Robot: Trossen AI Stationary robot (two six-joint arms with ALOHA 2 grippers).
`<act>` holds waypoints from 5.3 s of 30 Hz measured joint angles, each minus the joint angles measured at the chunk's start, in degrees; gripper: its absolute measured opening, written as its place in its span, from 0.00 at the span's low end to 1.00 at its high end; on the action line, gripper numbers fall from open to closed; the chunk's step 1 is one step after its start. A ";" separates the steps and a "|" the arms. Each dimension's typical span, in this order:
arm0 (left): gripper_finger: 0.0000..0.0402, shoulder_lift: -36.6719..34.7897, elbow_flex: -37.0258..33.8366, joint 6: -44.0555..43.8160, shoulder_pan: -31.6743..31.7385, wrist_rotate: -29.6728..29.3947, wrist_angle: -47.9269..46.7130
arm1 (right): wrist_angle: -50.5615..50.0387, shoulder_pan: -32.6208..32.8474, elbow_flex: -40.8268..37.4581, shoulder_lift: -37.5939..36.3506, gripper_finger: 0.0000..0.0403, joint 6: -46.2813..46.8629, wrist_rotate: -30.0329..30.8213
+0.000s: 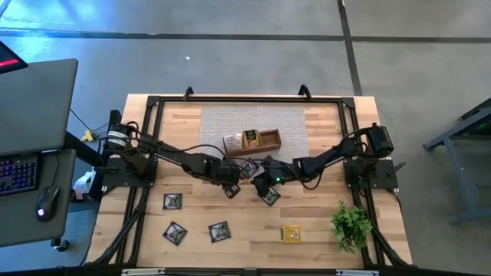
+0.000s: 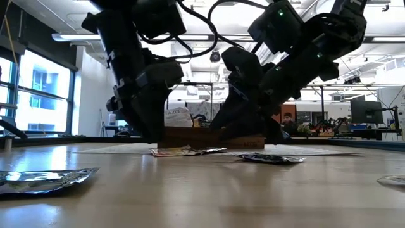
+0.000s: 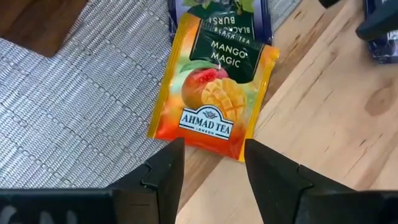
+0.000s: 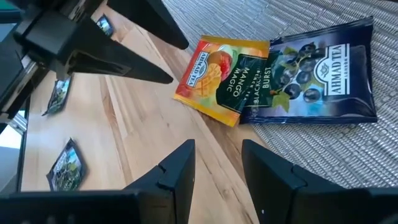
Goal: Pick & Place Tea
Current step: Put the yellow tea bag into the middle section of the wooden organizer
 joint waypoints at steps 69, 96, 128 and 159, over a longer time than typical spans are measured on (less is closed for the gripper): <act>0.01 -4.70 0.09 -5.66 -0.33 -30.02 9.69 | 17.26 -12.21 0.04 0.02 0.28 -8.78 -2.05; 0.29 -6.85 0.09 0.34 1.15 -23.24 6.38 | 6.89 -19.51 0.01 -5.99 0.01 -33.47 -8.47; 0.29 -19.28 0.11 0.34 1.14 -24.56 -8.29 | -14.27 -28.22 10.15 -0.88 0.04 -64.19 -16.49; 0.29 -4.81 0.15 1.75 1.14 -13.43 3.62 | -26.52 -22.99 17.62 -3.19 0.27 -67.89 -3.35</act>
